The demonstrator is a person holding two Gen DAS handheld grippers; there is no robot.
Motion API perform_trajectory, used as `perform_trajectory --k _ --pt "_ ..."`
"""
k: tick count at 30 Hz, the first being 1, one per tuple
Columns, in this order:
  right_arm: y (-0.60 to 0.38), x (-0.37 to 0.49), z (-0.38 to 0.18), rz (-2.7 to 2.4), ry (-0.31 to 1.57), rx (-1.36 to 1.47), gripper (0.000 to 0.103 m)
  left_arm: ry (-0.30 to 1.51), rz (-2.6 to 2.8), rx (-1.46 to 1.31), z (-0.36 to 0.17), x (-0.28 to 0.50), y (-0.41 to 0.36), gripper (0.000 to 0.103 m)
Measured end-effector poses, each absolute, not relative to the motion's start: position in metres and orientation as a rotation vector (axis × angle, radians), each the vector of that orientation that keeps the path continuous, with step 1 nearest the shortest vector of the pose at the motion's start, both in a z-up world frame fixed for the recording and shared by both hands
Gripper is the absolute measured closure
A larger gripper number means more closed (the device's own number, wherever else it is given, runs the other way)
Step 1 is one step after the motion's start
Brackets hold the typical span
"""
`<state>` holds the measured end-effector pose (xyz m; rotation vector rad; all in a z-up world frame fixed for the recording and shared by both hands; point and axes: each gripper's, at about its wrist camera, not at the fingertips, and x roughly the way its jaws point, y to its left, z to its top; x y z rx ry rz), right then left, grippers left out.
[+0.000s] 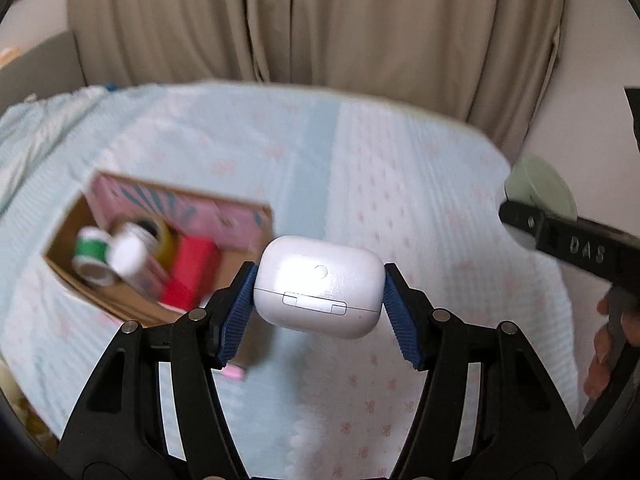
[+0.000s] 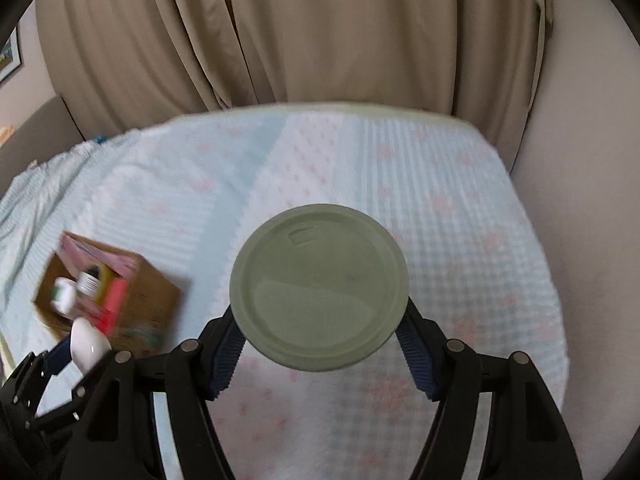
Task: Organize rigid objects
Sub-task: 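Carry the earbud case and green jar over the box with both tools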
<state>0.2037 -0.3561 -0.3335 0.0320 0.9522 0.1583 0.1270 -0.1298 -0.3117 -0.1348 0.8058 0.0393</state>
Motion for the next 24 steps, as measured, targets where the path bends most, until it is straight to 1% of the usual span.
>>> perform_trajectory --k 2,6,9,12,18,24 --pt "-0.345 0.194 -0.3 0.173 0.932 0.03 0.037 0.768 0.049 -0.13 -0.279 0.118 -0.113 0.044" --pt "-0.321 0.179 -0.249 0.219 0.906 0.041 0.037 0.745 0.062 -0.115 -0.233 0.111 -0.082 0.044" --pt "-0.297 0.174 -0.216 0.258 0.893 0.06 0.037 0.742 0.069 -0.104 -0.205 0.108 -0.053 0.044" --pt "-0.271 0.172 -0.195 0.285 0.892 0.074 0.037 0.741 0.071 -0.098 -0.187 0.11 -0.022 0.044" --pt "-0.213 0.166 -0.18 0.307 0.916 0.076 0.037 0.779 0.045 -0.099 -0.18 0.121 0.048 0.044" --pt "-0.156 0.166 -0.19 0.251 0.96 0.1 0.037 0.838 -0.035 -0.068 -0.196 0.149 0.111 0.044"
